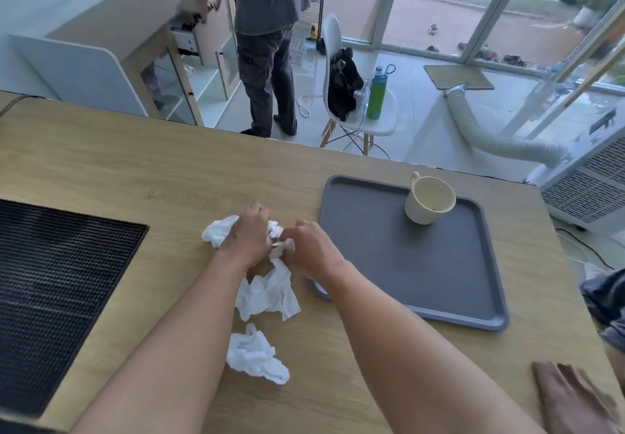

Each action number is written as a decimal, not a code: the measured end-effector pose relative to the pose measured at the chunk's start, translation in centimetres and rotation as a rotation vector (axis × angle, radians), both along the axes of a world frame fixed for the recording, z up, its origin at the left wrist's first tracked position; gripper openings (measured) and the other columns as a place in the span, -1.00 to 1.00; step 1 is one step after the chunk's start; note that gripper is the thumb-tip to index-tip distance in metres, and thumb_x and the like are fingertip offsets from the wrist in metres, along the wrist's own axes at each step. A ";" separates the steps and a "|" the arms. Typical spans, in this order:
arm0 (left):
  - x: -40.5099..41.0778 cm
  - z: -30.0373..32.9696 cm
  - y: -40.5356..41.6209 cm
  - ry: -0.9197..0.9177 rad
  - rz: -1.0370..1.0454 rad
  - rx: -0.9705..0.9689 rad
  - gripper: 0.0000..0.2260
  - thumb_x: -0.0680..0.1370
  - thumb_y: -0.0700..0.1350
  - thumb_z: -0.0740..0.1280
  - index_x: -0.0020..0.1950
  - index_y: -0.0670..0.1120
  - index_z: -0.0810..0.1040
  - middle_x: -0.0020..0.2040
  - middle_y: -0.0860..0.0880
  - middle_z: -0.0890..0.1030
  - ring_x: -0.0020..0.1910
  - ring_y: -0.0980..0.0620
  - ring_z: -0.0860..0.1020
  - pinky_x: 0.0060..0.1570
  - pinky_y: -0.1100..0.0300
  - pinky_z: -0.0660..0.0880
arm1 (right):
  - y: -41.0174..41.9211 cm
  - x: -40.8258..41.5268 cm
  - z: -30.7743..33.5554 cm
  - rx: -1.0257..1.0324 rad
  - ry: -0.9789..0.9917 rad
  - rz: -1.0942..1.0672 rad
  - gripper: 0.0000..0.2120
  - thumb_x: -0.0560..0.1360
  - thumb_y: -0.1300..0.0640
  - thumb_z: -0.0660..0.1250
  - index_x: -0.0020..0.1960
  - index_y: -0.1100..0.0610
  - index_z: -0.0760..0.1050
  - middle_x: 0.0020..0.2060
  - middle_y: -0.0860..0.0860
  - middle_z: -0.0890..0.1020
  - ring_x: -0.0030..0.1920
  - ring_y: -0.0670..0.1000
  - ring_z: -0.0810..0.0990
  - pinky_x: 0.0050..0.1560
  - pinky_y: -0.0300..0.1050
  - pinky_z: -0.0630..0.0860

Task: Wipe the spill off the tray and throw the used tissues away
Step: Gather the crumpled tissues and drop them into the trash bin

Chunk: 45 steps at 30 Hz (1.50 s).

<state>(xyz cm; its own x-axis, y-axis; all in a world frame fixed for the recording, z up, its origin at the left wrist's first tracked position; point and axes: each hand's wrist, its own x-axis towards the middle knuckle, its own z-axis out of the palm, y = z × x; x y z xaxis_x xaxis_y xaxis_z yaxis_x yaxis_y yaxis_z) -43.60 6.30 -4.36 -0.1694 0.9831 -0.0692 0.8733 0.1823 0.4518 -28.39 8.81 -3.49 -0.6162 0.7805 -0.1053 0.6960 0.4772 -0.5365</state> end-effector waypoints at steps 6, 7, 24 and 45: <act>2.3 2.3 -0.8 -0.001 -0.016 0.114 -0.75 0.44 -0.28 0.30 0.11 -0.15 0.49 -0.06 -0.15 0.57 -0.09 -0.13 0.52 -0.20 0.11 0.39 | -0.9 2.3 1.4 0.027 0.097 -0.135 -0.76 0.53 0.21 0.27 0.13 0.06 0.61 -0.06 0.06 0.56 -0.02 0.08 0.53 0.00 -0.02 0.53; 3.0 2.9 -0.9 0.002 -0.030 0.129 -0.74 0.44 -0.27 0.30 0.12 -0.14 0.50 -0.05 -0.16 0.57 -0.09 -0.14 0.53 -0.19 0.11 0.39 | -1.2 3.2 1.8 0.036 0.106 -0.158 -0.76 0.53 0.20 0.26 0.15 0.05 0.60 -0.06 0.05 0.54 -0.05 0.08 0.52 -0.01 -0.02 0.52; 37.5 7.9 -5.6 -0.149 -0.582 0.204 -0.79 0.41 -0.21 0.30 0.04 -0.11 0.55 -0.01 -0.13 0.57 -0.03 -0.18 0.53 -0.06 0.06 0.45 | -14.2 36.9 7.2 0.212 0.112 -0.877 -0.82 0.40 0.20 0.34 -0.05 0.10 0.66 -0.17 0.15 0.60 -0.13 0.22 0.59 -0.11 0.04 0.54; 66.8 -2.7 -31.9 -0.105 -1.413 -0.241 -0.74 0.45 -0.20 0.30 0.13 -0.12 0.49 0.12 -0.14 0.52 0.07 -0.16 0.49 0.06 0.00 0.47 | -47.9 58.8 -3.2 -0.045 0.050 -1.710 -0.82 0.42 0.20 0.37 0.00 0.12 0.66 -0.07 0.16 0.59 -0.08 0.18 0.58 -0.12 -0.07 0.51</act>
